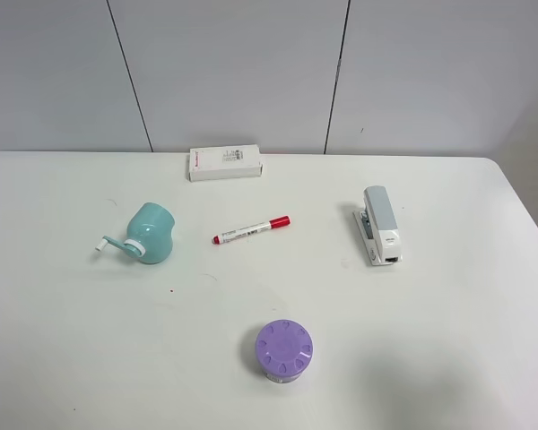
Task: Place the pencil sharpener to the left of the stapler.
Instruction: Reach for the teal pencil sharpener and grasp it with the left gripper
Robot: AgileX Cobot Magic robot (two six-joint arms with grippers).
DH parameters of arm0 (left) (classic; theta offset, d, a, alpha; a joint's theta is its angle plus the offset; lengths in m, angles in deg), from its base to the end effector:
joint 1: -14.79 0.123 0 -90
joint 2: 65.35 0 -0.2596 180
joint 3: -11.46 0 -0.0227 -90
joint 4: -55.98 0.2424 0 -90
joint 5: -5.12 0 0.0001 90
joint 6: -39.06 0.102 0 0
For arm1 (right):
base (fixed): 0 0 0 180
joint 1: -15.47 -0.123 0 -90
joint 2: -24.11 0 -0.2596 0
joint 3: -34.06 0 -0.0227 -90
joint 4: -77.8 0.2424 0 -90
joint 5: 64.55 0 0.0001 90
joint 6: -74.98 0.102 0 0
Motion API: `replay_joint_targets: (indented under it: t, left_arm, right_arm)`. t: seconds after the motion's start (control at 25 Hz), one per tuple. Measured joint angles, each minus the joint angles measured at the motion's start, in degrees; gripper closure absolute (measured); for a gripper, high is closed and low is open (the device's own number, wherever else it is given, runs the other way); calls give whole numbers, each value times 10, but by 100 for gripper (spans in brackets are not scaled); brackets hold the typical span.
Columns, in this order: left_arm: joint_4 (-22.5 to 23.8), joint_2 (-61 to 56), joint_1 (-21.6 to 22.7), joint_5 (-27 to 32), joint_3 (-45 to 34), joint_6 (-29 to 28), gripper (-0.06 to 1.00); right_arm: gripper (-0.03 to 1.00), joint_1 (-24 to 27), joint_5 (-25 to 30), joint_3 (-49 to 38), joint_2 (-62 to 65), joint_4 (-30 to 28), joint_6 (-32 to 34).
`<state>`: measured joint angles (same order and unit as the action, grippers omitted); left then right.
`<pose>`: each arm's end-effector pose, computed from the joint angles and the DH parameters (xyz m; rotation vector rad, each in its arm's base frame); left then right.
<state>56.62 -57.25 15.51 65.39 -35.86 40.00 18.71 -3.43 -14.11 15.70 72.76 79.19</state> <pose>0.0215 0.0013 0.2715 0.0033 2.0193 0.0317 0.0226 -0.0091 0.2662 0.1375 2.0478 -0.0950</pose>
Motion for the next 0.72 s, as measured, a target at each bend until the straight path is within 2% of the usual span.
replay_joint_targets:
  t: [0.72]
  left_arm:
    - [0,0,0,0,0,0,-5]
  right_arm:
    - [-2,0,0,0,0,0,0]
